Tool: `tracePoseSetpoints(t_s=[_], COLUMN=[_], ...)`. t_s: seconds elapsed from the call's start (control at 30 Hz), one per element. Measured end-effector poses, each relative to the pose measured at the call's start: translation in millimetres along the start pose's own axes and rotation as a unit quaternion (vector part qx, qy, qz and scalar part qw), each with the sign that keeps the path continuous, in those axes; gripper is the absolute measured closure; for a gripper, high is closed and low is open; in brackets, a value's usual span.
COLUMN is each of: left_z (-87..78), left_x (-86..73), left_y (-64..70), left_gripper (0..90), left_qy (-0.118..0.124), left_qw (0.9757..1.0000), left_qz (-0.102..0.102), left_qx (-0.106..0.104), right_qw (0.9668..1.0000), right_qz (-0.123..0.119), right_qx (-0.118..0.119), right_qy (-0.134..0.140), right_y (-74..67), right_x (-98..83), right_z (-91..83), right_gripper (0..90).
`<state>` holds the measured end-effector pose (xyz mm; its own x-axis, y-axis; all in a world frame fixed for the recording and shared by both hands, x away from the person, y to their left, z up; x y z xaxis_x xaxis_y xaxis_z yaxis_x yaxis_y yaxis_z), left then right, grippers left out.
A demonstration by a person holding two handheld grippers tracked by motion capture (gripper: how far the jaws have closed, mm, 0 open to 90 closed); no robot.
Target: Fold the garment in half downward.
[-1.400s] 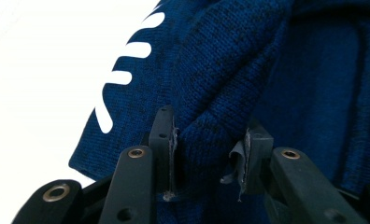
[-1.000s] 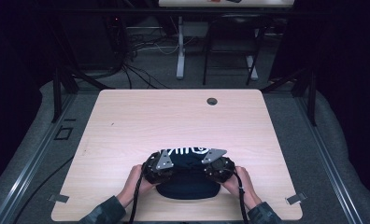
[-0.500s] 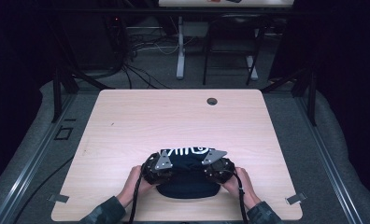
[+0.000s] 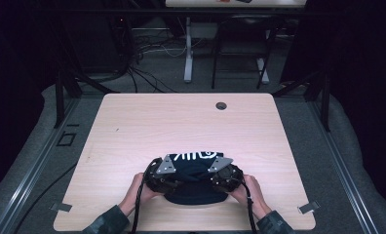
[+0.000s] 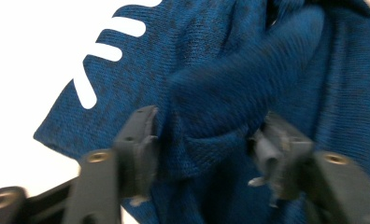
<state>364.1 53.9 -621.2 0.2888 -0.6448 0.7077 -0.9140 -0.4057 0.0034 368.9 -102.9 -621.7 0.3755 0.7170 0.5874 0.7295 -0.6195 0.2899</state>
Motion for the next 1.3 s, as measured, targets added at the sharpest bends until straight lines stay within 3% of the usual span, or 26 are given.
tracePoseSetpoints(t_s=[0.1,0.13,0.2,0.23,0.27,0.33,0.37,0.4,0.47,0.5,0.57,0.67,0.8,0.87,1.13,1.3], left_z=[-10.7,-21.2,-26.3,-30.7,-38.0,-40.3,-41.3,-39.6,-37.1,-34.5,-26.1,-18.4,-13.1,-11.2,-8.0,-1.6], left_x=[1.7,4.6,6.6,9.3,16.0,18.9,23.4,24.8,25.5,25.7,24.9,20.9,15.0,9.8,-5.1,-12.8], left_y=[3.7,6.3,6.7,6.6,4.8,2.6,-4.0,-7.5,-12.4,-16.6,-25.8,-31.5,-32.2,-28.1,-16.8,-13.6], left_gripper=[34.2,32.8,31.4,31.4,31.0,31.0,31.0,31.0,30.8,30.8,30.9,31.1,30.7,30.4,28.1,27.2], left_qy=[0.012,0.028,0.035,0.045,0.064,0.07,0.078,0.08,0.078,0.076,0.071,0.058,0.043,0.032,0.016,0.001], left_qw=[0.9999,0.9995,0.9992,0.9988,0.9977,0.9973,0.9966,0.9963,0.9962,0.996,0.9955,0.9956,0.9965,0.9973,0.9985,0.9989], left_qz=[-0.006,-0.01,-0.013,-0.015,-0.02,-0.021,-0.023,-0.028,-0.034,-0.038,-0.055,-0.063,-0.064,-0.058,-0.047,-0.045], left_qx=[-0.007,-0.011,-0.013,-0.014,-0.013,-0.007,0.009,0.014,0.021,0.027,0.033,0.037,0.034,0.031,0.022,0.016], right_qw=[0.9998,0.9992,0.9985,0.9985,0.9974,0.9968,0.9947,0.9943,0.9938,0.9928,0.9926,0.9908,0.9911,0.9929,0.9954,0.9953], right_qz=[0.001,0.015,0.026,0.026,0.041,0.047,0.071,0.075,0.084,0.1,0.104,0.121,0.126,0.115,0.094,0.093], right_qx=[0.02,0.037,0.047,0.047,0.057,0.059,0.059,0.056,0.05,0.03,0.001,-0.01,-0.002,0.008,0.018,0.027], right_qy=[-0.007,-0.001,0.005,0.005,0.018,0.026,0.047,0.051,0.053,0.06,0.062,0.06,0.043,0.029,0.004,-0.004], right_y=[-3.0,-5.5,-5.5,-5.5,-4.2,-2.3,2.3,4.6,7.4,15.0,22.6,29.9,28.2,20.5,5.8,1.3], right_x=[-2.5,-3.5,-3.5,-3.5,-0.9,1.2,6.7,8.1,9.6,14.0,17.8,20.7,14.6,8.3,-5.7,-12.2], right_z=[-8.0,-16.5,-24.7,-24.7,-33.7,-38.1,-44.1,-44.9,-44.9,-41.4,-37.6,-28.3,-15.7,-10.9,-11.2,-8.8], right_gripper=[45.7,43.1,41.3,41.3,40.4,40.1,39.8,39.7,39.7,39.8,41.0,41.7,42.0,42.4,38.4,35.2])
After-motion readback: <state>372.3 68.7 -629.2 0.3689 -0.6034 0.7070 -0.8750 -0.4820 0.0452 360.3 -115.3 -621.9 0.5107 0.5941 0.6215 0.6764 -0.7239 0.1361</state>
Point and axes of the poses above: each handheld gripper's, and its own axes: z roughly forward along the jaws, x roughly out of its top, y roughly to its right, the point moved 10 cm from there along z, roughly forward along the jaws, and after that the axes turned 5 degrees about -x, right-handed, at the moved point
